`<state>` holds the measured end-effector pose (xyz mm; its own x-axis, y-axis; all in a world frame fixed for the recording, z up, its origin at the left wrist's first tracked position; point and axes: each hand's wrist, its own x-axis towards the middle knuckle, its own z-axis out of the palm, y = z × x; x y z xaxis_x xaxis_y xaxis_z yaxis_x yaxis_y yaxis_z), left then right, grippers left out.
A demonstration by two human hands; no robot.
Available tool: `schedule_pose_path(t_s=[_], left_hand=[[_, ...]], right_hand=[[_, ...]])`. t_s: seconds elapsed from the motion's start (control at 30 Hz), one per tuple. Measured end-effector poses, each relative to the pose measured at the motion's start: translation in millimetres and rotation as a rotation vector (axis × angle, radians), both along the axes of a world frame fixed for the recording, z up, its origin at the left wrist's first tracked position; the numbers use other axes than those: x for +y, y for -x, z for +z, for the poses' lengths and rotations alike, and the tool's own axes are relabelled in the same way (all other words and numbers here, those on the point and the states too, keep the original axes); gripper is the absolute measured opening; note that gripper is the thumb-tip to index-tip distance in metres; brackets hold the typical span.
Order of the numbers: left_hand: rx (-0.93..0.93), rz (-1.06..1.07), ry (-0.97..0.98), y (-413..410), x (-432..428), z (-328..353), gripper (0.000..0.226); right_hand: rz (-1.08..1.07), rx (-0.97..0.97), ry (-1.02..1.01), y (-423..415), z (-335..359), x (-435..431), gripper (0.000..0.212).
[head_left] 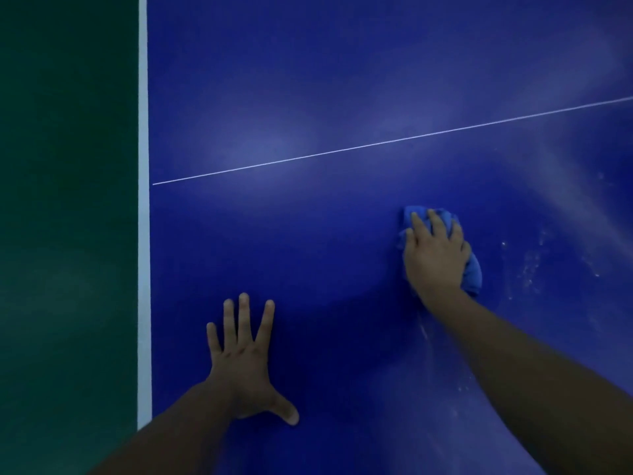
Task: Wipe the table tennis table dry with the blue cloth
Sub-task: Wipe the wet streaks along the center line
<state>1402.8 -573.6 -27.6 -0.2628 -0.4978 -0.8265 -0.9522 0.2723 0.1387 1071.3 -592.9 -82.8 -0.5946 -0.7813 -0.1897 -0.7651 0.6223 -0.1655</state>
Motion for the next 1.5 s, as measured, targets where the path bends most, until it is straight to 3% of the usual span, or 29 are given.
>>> schedule_pose_path(t_s=[0.07, 0.2, 0.3, 0.37, 0.53, 0.73, 0.8, 0.87, 0.97, 1.03, 1.1, 1.2, 1.3, 1.4, 1.5], left_hand=[[0.002, -0.004, -0.002, -1, -1, -1, 0.171], [-0.012, 0.000, -0.003, -1, -2, -1, 0.171], [-0.011, 0.000, -0.004, 1, -2, 0, 0.171], [-0.008, -0.010, 0.011, 2, -4, 0, 0.171], [-0.009, -0.031, 0.014, 1, 0, -2, 0.171], [-0.005, -0.037, 0.012, -3, 1, -9, 0.170], [0.000, -0.037, 0.019, -4, 1, -10, 0.170], [0.003, -0.035, 0.027, -4, 1, -9, 0.170], [0.005, -0.045, 0.030, -4, 1, -10, 0.170], [-0.004, -0.052, 0.023, -4, 1, -9, 0.169], [0.018, -0.041, 0.023, -5, 1, -11, 0.169], [0.035, -0.037, 0.023, -6, 0, -10, 0.169], [0.034, -0.032, 0.035, -7, 1, -12, 0.171], [0.043, -0.028, 0.048, -8, 2, -13, 0.171], [0.035, -0.030, 0.060, -9, 3, -14, 0.172]], right_hand=[[0.056, 0.048, 0.059, -26, 1, 8, 0.046], [0.572, 0.055, 0.071, -149, -4, 35, 0.051], [0.753, -0.048, 0.052, -166, -7, 9, 0.053], [0.702, 0.035, 0.050, -123, -10, -27, 0.054], [0.122, 0.102, 0.086, 22, -4, -77, 0.055], [0.101, 0.074, 0.037, 69, 3, -129, 0.051], [0.255, 0.094, 0.052, 36, 6, -143, 0.052], [0.572, 0.093, 0.068, -22, 8, -134, 0.061], [1.101, 0.024, 0.024, -112, 3, -49, 0.056], [1.319, -0.062, -0.015, -125, 2, 2, 0.051], [1.292, -0.032, 0.054, -101, -3, -6, 0.049], [0.876, 0.124, 0.127, -42, -8, -83, 0.056], [0.578, 0.087, 0.060, -10, 0, -147, 0.057], [0.703, 0.088, 0.058, -43, 3, -156, 0.055], [1.135, 0.072, 0.105, -97, -2, -71, 0.053]])
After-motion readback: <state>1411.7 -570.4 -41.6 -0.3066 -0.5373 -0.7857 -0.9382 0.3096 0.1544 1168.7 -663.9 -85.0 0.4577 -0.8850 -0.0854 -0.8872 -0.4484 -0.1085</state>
